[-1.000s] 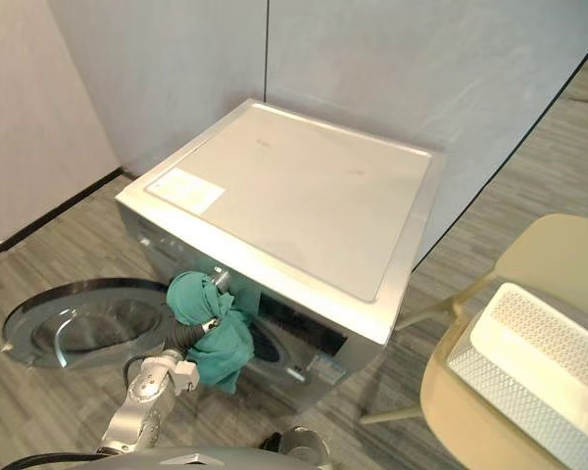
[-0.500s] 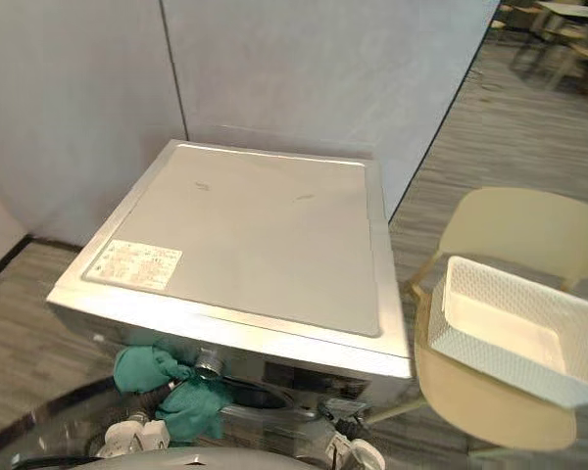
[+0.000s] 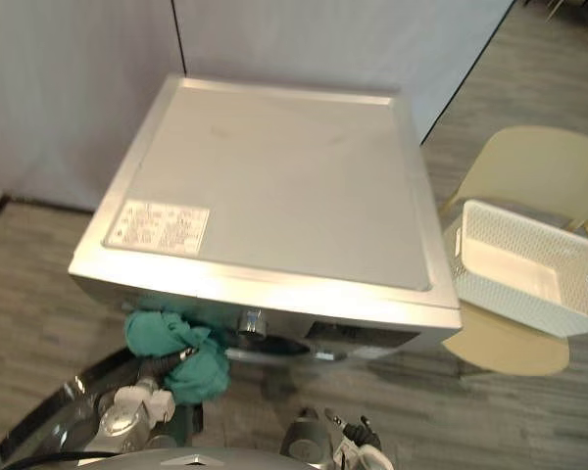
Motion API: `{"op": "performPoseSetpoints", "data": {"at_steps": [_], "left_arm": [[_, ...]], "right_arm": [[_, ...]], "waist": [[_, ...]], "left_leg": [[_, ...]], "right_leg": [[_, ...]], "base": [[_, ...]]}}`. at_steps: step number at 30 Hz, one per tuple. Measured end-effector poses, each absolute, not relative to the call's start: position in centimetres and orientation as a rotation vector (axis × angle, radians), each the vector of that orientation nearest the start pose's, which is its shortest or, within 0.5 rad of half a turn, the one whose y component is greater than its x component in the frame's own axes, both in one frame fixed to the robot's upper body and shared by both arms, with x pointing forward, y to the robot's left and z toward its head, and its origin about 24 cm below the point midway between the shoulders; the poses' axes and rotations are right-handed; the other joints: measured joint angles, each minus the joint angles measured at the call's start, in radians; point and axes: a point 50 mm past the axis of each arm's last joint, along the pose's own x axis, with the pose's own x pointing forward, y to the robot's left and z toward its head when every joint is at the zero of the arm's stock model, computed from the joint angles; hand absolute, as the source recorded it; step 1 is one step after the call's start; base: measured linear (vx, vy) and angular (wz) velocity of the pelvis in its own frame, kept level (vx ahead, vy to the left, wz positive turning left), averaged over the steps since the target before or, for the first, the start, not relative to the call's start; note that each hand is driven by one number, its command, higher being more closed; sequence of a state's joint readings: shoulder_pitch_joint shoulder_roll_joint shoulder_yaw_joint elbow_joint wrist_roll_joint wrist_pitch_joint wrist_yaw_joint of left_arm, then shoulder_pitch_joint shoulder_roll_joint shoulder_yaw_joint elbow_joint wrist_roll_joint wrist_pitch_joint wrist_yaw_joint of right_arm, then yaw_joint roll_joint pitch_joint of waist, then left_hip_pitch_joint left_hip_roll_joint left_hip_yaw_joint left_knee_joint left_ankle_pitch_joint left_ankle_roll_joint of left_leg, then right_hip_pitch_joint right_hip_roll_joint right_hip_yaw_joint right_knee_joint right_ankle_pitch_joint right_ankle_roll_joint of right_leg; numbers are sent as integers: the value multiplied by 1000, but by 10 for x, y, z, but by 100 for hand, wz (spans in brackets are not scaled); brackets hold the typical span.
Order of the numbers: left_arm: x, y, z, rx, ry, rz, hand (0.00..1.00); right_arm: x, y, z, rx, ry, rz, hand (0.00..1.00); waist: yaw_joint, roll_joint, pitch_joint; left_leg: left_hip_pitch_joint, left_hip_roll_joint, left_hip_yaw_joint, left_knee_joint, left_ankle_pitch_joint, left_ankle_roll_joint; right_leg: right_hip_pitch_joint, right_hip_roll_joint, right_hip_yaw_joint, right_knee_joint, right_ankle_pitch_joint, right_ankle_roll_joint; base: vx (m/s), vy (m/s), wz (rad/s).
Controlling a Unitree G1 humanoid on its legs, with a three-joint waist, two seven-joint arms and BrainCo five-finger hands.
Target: Pick up the laundry basket with both hands and put the clothes into the washing machine.
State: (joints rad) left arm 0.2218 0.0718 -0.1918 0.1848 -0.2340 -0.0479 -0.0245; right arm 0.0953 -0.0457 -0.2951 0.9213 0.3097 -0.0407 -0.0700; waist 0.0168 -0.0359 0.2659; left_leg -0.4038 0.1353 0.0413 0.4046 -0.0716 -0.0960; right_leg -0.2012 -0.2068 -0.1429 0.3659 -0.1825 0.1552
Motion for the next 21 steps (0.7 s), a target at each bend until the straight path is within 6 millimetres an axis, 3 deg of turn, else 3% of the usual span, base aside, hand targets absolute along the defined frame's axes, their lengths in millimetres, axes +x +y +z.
{"op": "performPoseSetpoints", "data": {"at_steps": [1,2,3,6,8,11,16,21], "left_arm": [[195,131,-38,-166,336,-110,100],[201,129,-33,-162,311,-115,100],[206,124,-29,-169,294,-125,100],[223,115,-15,-172,234,-142,100],[239,108,0,-183,170,-140,100],[257,99,19,-196,100,-122,100],[277,87,45,-203,8,-116,100],[295,76,65,-185,-52,-121,100]], "right_arm": [[118,-214,-146,323,900,-521,0],[126,-213,-143,310,880,-500,0],[137,-215,-136,293,834,-482,0],[162,-215,-119,259,730,-441,0],[199,-204,-92,243,574,-369,0],[231,-189,-46,292,323,-306,0],[241,-184,-16,362,162,-330,0],[244,-186,-1,373,87,-363,0]], "waist": [[1,-23,32],[3,-29,60],[15,-24,90],[16,-30,133],[21,-25,178],[22,-17,215],[18,-18,256],[12,-22,277]], "left_leg": [[-30,3,14,14,1,2],[-79,17,18,60,-12,7],[-146,39,17,127,-19,6],[-279,47,15,242,-33,14],[-376,51,11,318,-41,14],[-519,78,-7,434,-59,9],[-679,105,-36,568,-98,0],[-776,127,-41,645,-122,3]], "right_leg": [[-42,-11,2,27,-3,-2],[-84,-13,0,58,-9,-3],[-142,-1,3,130,-23,2],[-289,-26,23,290,-83,8],[-402,-35,42,406,-118,13],[-554,-27,62,544,-154,4],[-717,0,93,677,-191,-1],[-825,18,123,742,-197,4]], "base": [[-268,29,11],[-231,26,-9],[-177,41,-10],[-156,30,2],[-146,9,-1],[-115,-31,-20],[-74,-42,-23],[-27,-10,-22]]}}
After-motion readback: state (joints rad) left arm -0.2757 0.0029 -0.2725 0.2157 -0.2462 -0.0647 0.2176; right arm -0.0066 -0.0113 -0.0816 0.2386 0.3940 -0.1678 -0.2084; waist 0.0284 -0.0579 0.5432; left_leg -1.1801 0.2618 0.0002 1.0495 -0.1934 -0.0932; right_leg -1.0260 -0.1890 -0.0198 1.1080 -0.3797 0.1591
